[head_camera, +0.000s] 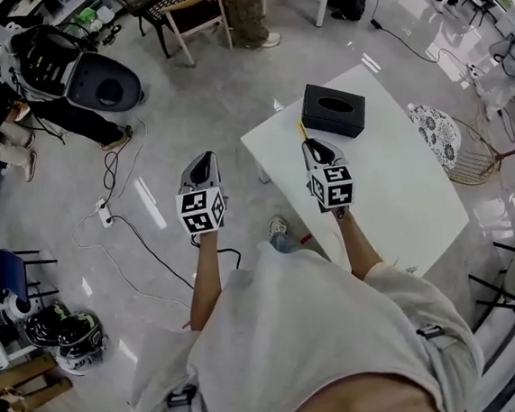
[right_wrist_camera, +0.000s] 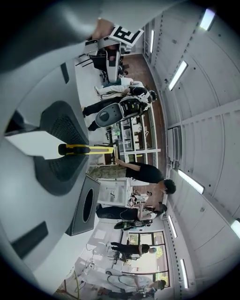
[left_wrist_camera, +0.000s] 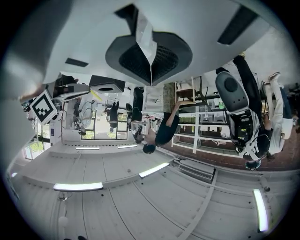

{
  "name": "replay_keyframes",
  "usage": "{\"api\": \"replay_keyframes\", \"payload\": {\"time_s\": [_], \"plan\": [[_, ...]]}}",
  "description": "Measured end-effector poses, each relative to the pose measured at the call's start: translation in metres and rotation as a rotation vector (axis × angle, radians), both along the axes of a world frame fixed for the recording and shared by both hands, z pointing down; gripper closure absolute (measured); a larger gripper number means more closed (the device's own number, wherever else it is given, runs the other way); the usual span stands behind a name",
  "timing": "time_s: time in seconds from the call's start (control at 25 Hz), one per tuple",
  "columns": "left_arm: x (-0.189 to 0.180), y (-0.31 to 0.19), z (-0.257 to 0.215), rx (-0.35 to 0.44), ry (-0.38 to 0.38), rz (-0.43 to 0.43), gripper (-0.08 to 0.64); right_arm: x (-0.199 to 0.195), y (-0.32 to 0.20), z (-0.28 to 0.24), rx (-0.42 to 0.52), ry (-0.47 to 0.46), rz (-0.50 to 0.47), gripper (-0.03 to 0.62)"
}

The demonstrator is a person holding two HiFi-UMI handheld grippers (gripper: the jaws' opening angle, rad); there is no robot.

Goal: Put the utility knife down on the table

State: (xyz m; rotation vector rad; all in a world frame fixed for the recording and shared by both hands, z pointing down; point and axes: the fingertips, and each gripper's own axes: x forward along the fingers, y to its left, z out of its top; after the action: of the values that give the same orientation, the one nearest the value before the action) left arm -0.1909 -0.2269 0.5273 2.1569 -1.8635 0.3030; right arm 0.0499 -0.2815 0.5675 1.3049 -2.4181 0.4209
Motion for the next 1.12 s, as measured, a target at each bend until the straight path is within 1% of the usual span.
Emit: {"api": "replay_keyframes", "payload": {"time_s": [0.2,0.4,0.64,0.84,1.12], "plan": [[-0.003,-0.025,0.005,-0.017,-0.001,-0.01,0.537,-0.005,-0.025,0.008,-0.025,-0.003,-0.013,0.509],[-0.004,-0.034,0.011,-0.036,-0.006,-0.03,0.537,-0.011,-0.039,0.015,-0.039,-0.006,-0.042,0.509],[0.01,-0.048,0.019,-0.07,-0.007,-0.038,0.537,-0.002,-0.056,0.023,-0.068,-0.004,-0.054,0.509],[-0.012,-0.045,0.027,-0.083,0.004,-0.033,0.537,-0.02,-0.05,0.033,-0.093,0.009,-0.046,0.509],[-0.023,-0.056,0.037,-0.102,0.027,-0.005,0.537,-0.026,-0.05,0.045,-0.127,0.038,-0.016,0.509]]}}
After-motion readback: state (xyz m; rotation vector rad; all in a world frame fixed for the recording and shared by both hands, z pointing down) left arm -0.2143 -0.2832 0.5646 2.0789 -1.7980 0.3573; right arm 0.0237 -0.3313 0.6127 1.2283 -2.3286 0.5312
